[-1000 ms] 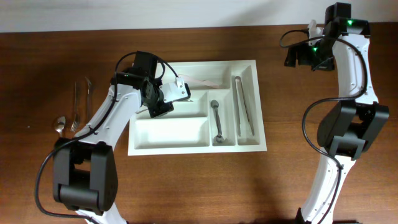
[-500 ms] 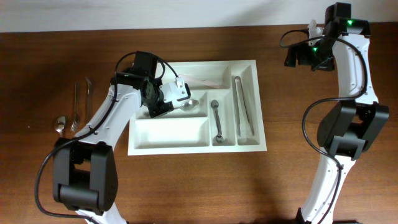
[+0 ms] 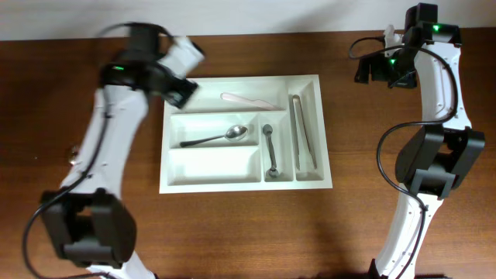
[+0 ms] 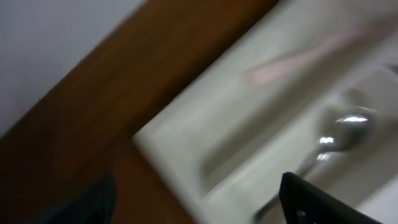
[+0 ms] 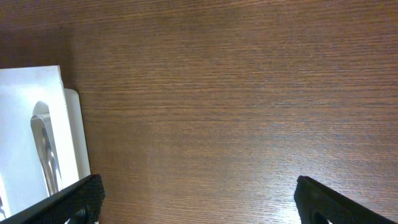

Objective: Pack container
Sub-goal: 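Return the left gripper to the metal cutlery left of the tray, then grasp a metal fork with the left gripper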

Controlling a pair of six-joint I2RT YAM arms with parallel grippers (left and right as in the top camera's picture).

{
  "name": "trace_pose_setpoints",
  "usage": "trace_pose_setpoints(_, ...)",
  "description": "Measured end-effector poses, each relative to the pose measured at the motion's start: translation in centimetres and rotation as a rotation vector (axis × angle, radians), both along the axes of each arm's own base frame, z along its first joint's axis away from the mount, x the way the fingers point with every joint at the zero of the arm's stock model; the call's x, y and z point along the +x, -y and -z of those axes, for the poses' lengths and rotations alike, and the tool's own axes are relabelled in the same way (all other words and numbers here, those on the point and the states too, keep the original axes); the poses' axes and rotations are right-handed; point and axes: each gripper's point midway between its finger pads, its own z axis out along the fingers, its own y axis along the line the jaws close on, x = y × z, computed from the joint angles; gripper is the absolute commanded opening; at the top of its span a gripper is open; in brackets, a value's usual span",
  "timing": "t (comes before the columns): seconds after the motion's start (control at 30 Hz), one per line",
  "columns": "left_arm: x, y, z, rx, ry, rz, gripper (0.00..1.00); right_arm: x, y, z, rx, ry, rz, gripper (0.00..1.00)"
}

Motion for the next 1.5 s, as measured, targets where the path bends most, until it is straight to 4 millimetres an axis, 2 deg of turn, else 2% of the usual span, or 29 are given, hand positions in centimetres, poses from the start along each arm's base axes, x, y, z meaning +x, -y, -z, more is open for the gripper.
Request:
trace_pose_setpoints(0.07,-0.2,-3.8,-0.7,-0.004,-0.013,-0.14,0.86,0.0,0.0,0.0,0.0,0.0,0.0,0.99)
trace_pose_setpoints(0.23,-2.2,-11.4,0.5,-0.009,-0.105,-0.435,0.86,0.0,0.0,0.0,0.0,0.0,-0.001,0.99)
trace_pose_setpoints(0.4,-3.3,-16.9,1.1,-0.027,-0.117,-0.62,0.85,0.0,0.0,0.0,0.0,0.0,0.0,0.99)
trace_pose_setpoints(0.47,-4.0,-18.7,2.1,-0.03,-0.127,-0.676,0.84,0.0,0.0,0.0,0.0,0.0,0.0,0.99)
trace_pose_setpoints(0.53,-4.5,-19.7,3.2,-0.029,-0.141,-0.707,0.83,0.0,0.0,0.0,0.0,0.0,0.0,0.99)
trace_pose_setpoints(0.63,-5.0,-20.3,5.4,-0.028,-0.153,-0.728,0.83,0.0,0.0,0.0,0.0,0.0,0.0,0.99)
trace_pose_setpoints(0.83,-5.6,-20.2,10.2,-0.034,-0.153,-0.736,0.77,0.0,0.0,0.0,0.0,0.0,0.0,0.99)
trace_pose_setpoints(1.13,-5.5,-20.2,14.0,-0.03,-0.187,-0.742,0.76,0.0,0.0,0.0,0.0,0.0,0.0,0.99)
trace_pose_setpoints(1.2,-5.5,-20.3,15.7,-0.029,-0.214,-0.742,0.76,0.0,0.0,0.0,0.0,0.0,0.0,0.99)
trace_pose_setpoints(1.23,-5.6,-20.2,17.5,-0.025,-0.249,-0.742,0.75,0.0,0.0,0.0,0.0,0.0,0.0,0.99)
trace_pose_setpoints(1.3,-5.9,-19.9,19.3,-0.037,-0.291,-0.742,0.74,0.0,0.0,0.0,0.0,0.0,0.0,0.99)
trace_pose_setpoints(1.4,-5.5,-20.2,19.3,-0.034,-0.274,-0.744,0.61,0.0,0.0,0.0,0.0,0.0,0.0,0.99)
trace_pose_setpoints(1.5,-5.4,-20.2,19.4,-0.037,-0.277,-0.745,0.61,0.0,0.0,0.0,0.0,0.0,0.0,0.99)
